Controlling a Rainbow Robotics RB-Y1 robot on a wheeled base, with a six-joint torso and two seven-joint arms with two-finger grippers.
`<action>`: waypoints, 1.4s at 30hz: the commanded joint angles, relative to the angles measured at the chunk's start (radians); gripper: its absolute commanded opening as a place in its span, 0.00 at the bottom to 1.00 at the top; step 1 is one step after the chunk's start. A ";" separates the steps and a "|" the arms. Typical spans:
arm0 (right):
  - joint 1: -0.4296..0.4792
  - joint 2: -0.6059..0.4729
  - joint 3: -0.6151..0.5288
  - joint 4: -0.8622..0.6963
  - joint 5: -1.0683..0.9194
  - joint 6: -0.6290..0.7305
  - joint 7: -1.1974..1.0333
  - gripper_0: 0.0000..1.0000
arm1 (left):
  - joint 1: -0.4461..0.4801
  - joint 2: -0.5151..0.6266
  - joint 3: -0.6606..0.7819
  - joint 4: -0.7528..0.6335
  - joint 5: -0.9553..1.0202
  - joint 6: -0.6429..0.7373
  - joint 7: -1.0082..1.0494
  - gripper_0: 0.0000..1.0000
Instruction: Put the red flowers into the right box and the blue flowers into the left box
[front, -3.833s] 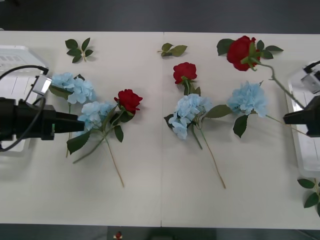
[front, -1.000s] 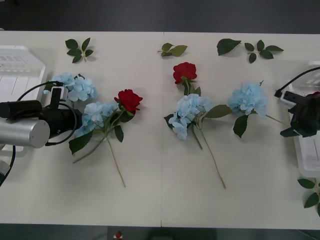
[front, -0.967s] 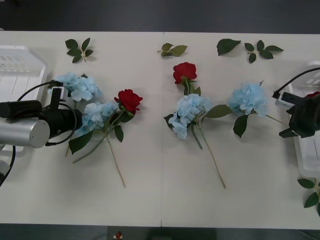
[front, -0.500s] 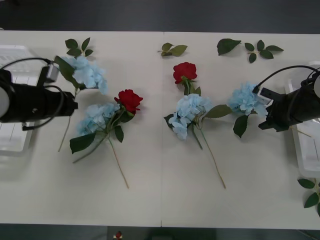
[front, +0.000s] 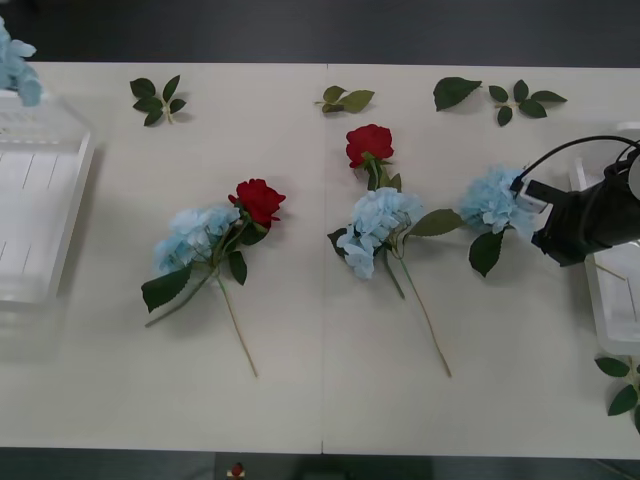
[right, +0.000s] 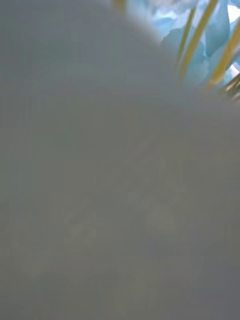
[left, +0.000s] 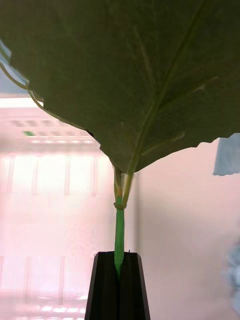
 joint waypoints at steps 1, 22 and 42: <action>-0.035 -0.011 0.002 -0.005 -0.052 0.007 0.040 0.00 | 0.095 0.013 0.020 0.125 -0.034 -0.172 -0.144 0.00; -0.110 -0.031 -0.129 -0.124 -0.909 0.168 0.068 0.00 | 0.108 0.010 -0.093 0.353 -0.044 -0.359 -0.222 0.05; -0.140 0.426 -0.163 -0.227 -0.825 0.016 0.062 0.00 | 0.110 0.012 0.094 0.139 0.532 0.133 -0.391 0.84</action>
